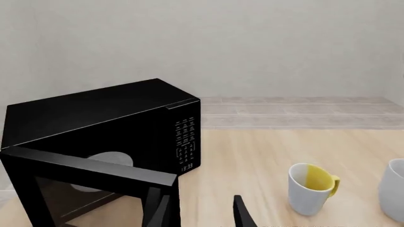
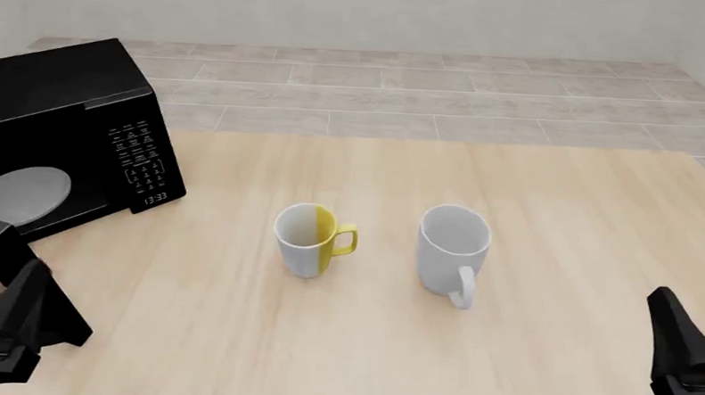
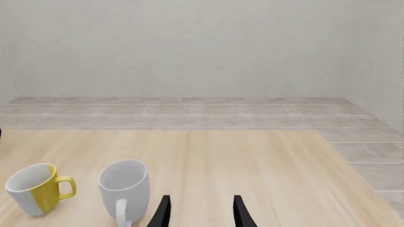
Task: Close the microwave.
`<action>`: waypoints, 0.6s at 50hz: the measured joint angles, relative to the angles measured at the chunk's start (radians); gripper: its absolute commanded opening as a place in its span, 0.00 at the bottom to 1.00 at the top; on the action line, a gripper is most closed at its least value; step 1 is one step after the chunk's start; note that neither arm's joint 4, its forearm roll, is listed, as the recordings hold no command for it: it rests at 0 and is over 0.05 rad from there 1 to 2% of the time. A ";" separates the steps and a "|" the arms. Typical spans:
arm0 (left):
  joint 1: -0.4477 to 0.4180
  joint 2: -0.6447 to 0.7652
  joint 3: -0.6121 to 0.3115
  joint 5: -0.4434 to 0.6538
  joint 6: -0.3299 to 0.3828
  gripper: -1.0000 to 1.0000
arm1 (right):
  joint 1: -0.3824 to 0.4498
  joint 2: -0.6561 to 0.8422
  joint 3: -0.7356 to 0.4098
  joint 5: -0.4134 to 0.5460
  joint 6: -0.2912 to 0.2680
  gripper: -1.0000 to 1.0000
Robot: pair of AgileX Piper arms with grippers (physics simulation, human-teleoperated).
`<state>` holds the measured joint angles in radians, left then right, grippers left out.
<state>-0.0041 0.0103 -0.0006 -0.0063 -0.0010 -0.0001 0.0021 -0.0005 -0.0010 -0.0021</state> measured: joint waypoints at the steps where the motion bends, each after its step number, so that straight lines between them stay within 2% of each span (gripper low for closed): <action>1: -0.002 0.003 0.000 -0.001 0.000 1.00 | 0.000 0.001 0.000 0.000 -0.001 1.00; 17: -0.027 0.033 -0.001 -0.012 -0.007 1.00 | -0.001 0.002 -0.001 0.002 -0.006 1.00; 30: -0.015 0.157 0.000 -0.100 -0.015 1.00 | -0.001 0.001 0.000 0.003 -0.008 1.00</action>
<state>-0.0188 0.1669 -0.0009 -0.1066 -0.0163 -0.0011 0.0027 -0.0008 0.0022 -0.0106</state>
